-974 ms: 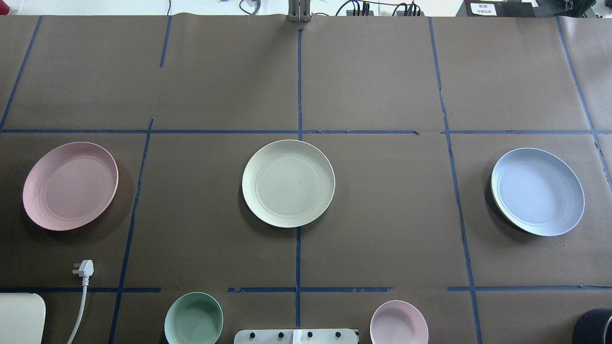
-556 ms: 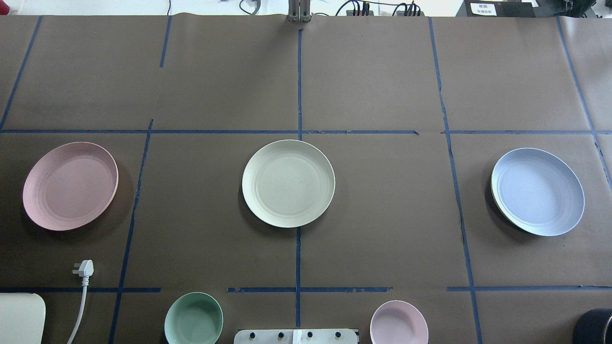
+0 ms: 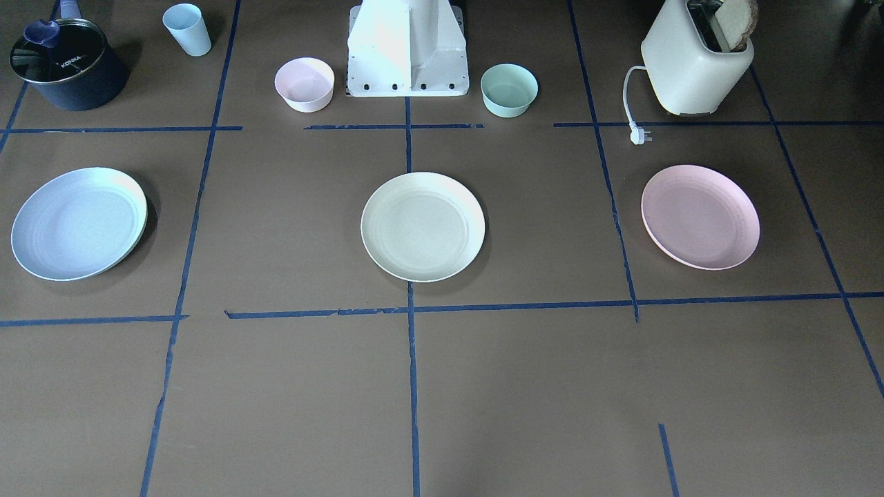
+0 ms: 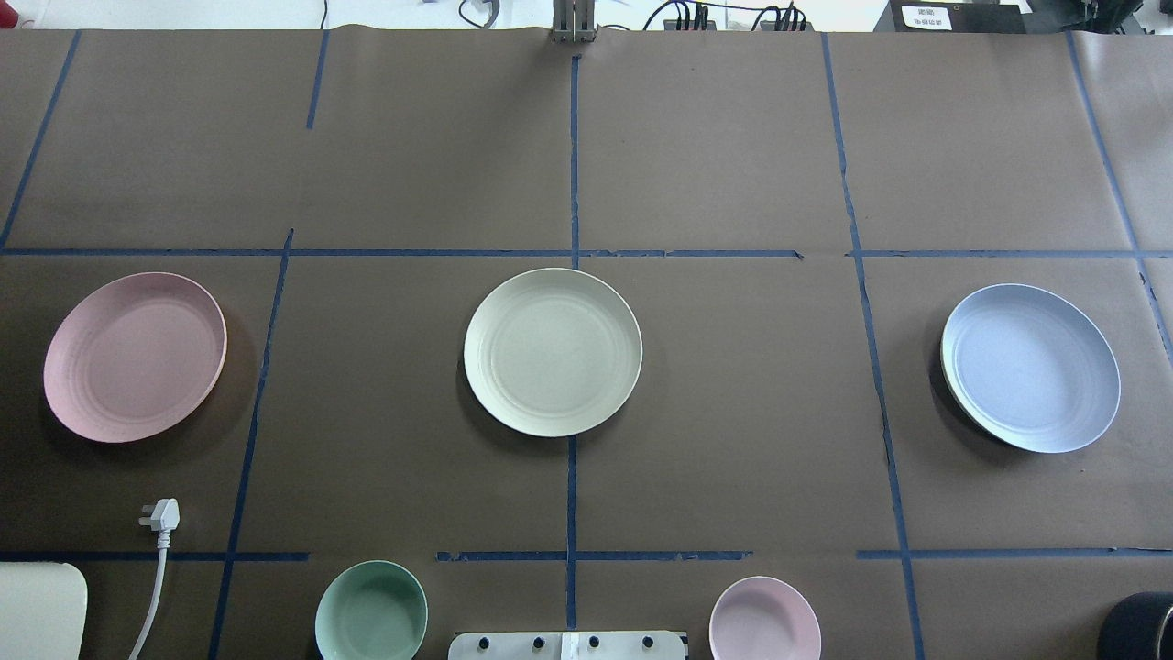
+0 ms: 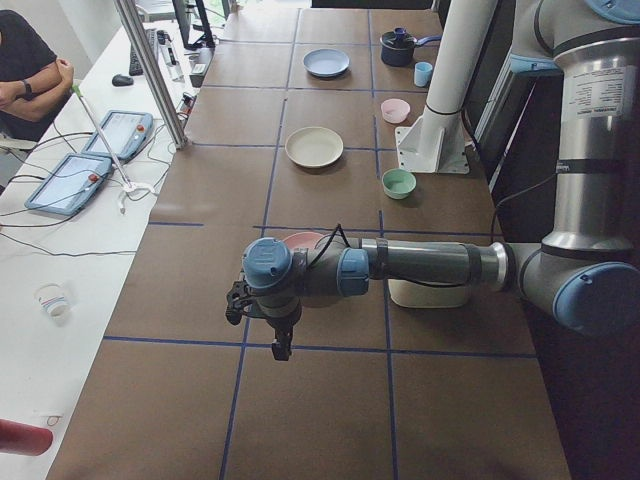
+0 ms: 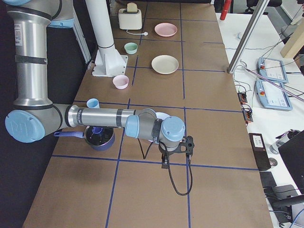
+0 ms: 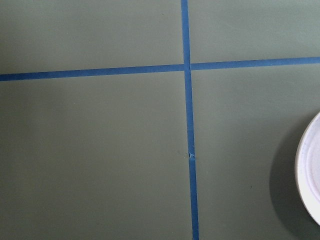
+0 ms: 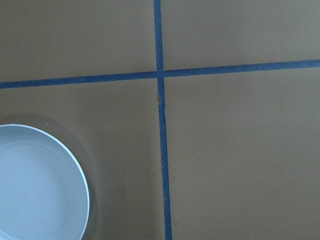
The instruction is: Stack three plates with pink and blue
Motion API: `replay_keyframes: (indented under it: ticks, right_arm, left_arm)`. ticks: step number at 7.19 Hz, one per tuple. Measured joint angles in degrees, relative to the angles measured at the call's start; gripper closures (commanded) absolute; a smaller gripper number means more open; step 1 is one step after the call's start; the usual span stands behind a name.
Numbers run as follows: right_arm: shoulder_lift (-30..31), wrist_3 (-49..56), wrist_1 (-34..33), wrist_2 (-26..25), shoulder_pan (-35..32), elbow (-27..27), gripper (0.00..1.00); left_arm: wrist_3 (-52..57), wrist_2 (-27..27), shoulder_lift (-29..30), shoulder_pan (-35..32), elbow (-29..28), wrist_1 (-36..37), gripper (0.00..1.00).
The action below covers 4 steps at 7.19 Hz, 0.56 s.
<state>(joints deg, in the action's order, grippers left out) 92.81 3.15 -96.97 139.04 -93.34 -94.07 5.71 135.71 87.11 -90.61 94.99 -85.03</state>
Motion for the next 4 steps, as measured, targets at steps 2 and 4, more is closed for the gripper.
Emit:
replay_keyframes:
  ticks: [2, 4]
  right_arm:
    - [0.0, -0.01, 0.0, 0.01, 0.0, -0.07, 0.0]
    - [0.0, -0.07, -0.03, 0.0, 0.0, -0.54, 0.0]
  left_arm:
    - [-0.18, 0.27, 0.03, 0.0, -0.28, -0.12, 0.0]
    - [-0.54, 0.51, 0.2, 0.01, 0.01, -0.19, 0.0]
